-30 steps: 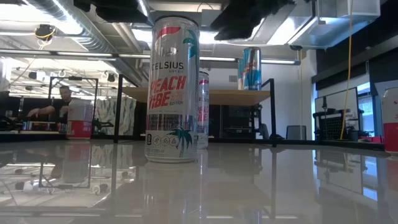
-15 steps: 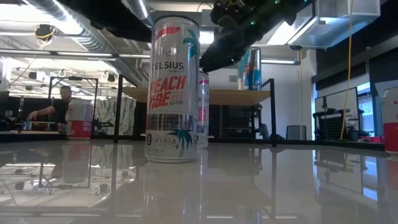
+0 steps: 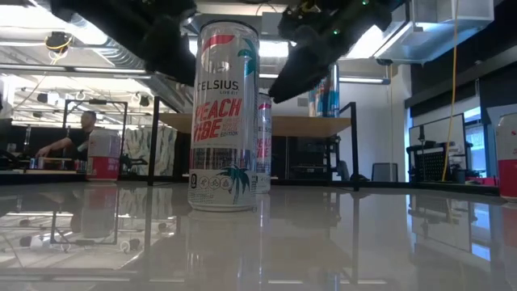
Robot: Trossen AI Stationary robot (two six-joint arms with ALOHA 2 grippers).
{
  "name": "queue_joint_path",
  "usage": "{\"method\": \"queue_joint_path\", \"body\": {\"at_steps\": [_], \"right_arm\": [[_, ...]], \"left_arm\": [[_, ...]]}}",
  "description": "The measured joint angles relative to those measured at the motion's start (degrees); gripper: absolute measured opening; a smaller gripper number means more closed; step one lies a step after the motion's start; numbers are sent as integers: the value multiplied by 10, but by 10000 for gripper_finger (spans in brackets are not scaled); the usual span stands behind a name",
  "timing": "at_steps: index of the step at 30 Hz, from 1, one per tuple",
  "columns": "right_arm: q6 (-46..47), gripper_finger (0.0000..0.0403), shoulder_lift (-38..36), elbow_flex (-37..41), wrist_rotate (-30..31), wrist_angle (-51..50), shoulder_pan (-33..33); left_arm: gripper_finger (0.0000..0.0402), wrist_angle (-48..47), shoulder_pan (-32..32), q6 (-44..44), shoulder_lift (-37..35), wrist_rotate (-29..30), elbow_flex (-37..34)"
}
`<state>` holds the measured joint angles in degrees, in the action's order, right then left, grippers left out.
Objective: Place canned beverage on shelf
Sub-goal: Put the top white pink soda can on the shelf
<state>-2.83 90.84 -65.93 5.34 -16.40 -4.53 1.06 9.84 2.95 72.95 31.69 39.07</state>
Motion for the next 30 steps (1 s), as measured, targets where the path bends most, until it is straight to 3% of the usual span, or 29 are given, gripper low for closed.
{"method": "queue_joint_path", "body": {"at_steps": [5, 9, 18, 30], "right_arm": [[11, 353, -6, 0, 2, -69, 23], [10, 353, 16, 8, 42, -66, 43], [-12, 353, 50, 82, 172, 37, 41], [-53, 353, 57, 104, 178, 171, 41]], "left_arm": [[318, 3, -17, 13, 19, -77, 0], [318, 11, -29, 16, 40, -123, 0], [318, 37, -68, 15, 76, -123, 0], [318, 93, -100, 14, 132, -123, 0]]}}
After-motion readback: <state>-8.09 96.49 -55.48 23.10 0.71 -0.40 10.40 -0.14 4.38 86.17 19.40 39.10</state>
